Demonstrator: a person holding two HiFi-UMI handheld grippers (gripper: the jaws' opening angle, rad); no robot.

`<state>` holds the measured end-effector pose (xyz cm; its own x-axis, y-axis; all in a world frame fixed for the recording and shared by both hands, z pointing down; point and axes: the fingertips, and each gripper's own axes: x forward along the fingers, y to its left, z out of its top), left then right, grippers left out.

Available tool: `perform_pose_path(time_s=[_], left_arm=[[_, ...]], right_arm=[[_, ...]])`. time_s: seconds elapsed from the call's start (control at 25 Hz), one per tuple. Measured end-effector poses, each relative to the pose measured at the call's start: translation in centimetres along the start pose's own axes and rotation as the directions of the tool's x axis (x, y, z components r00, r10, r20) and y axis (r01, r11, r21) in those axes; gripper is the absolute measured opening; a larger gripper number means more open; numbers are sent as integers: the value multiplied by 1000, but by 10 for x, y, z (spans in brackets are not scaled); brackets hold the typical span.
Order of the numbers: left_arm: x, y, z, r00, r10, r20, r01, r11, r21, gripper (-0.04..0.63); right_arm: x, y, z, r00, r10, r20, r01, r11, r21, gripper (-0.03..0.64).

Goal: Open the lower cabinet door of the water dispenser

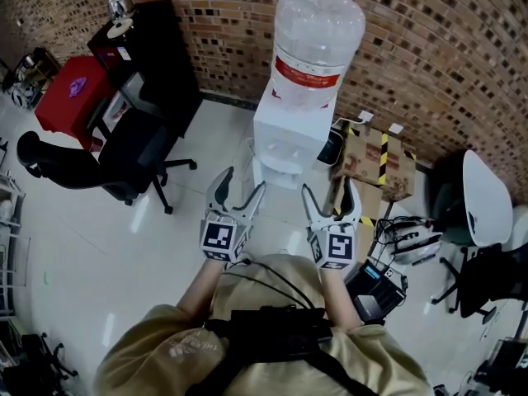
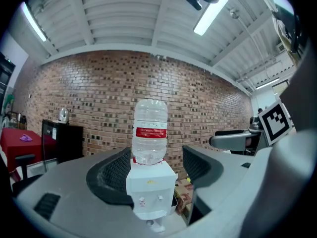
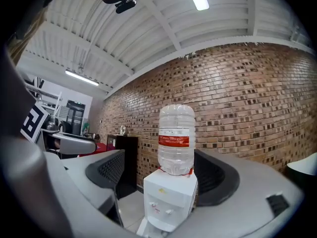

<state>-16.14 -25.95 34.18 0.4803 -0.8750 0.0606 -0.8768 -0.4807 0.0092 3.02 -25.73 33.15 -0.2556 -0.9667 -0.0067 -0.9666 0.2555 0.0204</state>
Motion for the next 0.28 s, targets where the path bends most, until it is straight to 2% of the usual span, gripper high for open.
perform_pose_path(time_s=[0.28], left_arm=[[-9,2,-3,1000,6,4,-6,1000,24,324]], right_arm=[[-7,5,1,1000,-12,-13,13,999,39,459]])
